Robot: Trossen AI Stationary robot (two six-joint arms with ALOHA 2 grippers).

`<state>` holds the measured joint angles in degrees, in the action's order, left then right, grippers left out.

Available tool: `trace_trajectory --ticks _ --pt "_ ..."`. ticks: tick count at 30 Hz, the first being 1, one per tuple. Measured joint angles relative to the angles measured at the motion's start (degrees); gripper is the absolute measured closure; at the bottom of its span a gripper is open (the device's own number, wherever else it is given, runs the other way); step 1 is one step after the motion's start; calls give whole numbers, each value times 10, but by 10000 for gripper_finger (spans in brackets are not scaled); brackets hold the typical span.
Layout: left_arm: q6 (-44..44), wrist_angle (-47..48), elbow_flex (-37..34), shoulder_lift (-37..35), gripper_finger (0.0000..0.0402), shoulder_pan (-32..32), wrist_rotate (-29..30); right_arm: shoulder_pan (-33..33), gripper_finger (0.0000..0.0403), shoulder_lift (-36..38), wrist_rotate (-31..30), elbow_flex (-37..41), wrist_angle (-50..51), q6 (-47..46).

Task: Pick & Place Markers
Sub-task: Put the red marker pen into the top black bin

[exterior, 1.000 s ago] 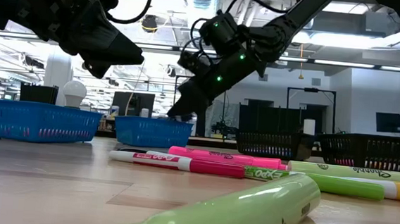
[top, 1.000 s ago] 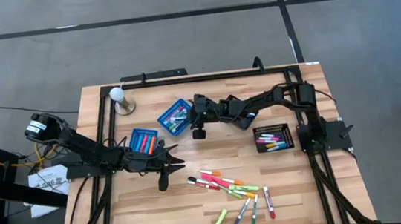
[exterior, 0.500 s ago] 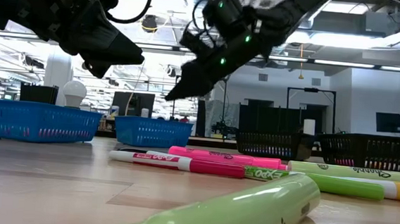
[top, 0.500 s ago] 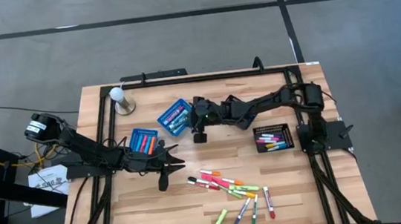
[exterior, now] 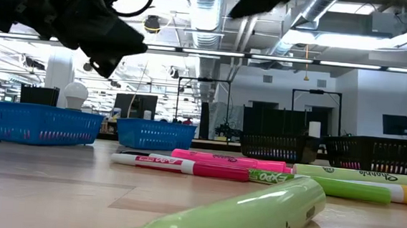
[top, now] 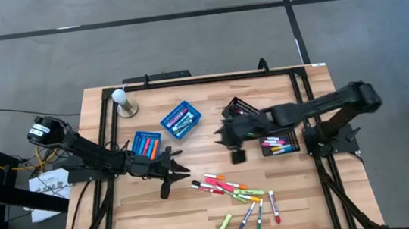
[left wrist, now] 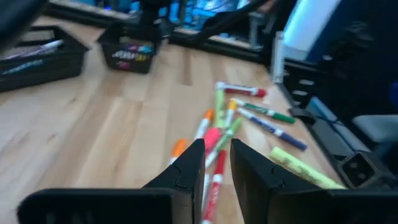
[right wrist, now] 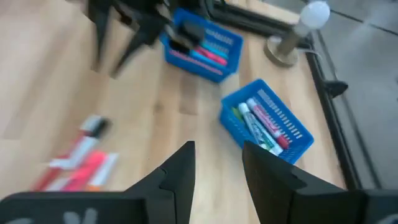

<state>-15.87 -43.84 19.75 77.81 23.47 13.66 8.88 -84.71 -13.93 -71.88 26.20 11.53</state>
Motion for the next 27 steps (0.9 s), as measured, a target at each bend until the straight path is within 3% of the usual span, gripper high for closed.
trace_trajectory --ticks 6,12,17,27 --pt "10 -41 49 104 329 4 -18 64 285 87 4 35 79 -154" --pt "19 -38 85 199 329 5 -65 119 285 110 -11 164 22 -237" --pt "17 -38 87 232 329 10 -66 131 285 95 -53 225 -52 -231" --pt "19 -33 84 292 329 2 -47 96 285 87 -53 226 -103 -225"
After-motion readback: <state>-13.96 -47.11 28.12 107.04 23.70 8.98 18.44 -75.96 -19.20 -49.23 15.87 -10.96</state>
